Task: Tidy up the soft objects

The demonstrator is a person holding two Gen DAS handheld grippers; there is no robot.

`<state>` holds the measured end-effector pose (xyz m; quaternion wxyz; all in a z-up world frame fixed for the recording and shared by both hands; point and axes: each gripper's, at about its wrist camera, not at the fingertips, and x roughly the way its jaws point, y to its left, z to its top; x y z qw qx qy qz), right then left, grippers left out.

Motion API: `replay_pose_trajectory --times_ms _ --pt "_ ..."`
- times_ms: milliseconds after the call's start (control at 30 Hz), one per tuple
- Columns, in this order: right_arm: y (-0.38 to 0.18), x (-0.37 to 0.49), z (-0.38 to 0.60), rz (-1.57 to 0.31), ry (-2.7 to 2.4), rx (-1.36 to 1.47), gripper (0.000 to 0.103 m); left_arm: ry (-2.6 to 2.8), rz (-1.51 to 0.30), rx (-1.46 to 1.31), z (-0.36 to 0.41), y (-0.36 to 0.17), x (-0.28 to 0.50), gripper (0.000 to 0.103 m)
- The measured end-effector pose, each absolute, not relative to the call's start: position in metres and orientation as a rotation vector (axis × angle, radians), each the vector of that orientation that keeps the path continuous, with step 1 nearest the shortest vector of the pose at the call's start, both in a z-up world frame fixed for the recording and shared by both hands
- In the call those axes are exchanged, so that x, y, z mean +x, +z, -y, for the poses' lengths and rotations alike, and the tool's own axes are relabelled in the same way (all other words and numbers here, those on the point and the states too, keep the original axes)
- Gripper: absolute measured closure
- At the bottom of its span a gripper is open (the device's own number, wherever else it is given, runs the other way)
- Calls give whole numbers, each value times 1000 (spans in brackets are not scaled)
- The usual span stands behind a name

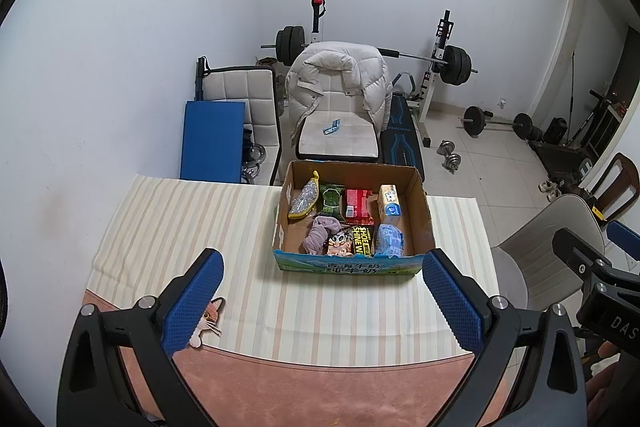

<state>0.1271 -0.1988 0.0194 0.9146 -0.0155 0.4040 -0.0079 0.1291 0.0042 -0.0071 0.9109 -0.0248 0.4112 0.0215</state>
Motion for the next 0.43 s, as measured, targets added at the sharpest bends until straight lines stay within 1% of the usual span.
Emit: replay_pose_trajectory --times_ms 433 --pt "17 125 198 -830 -19 -32 0 50 -845 -52 -6 -7 130 1"
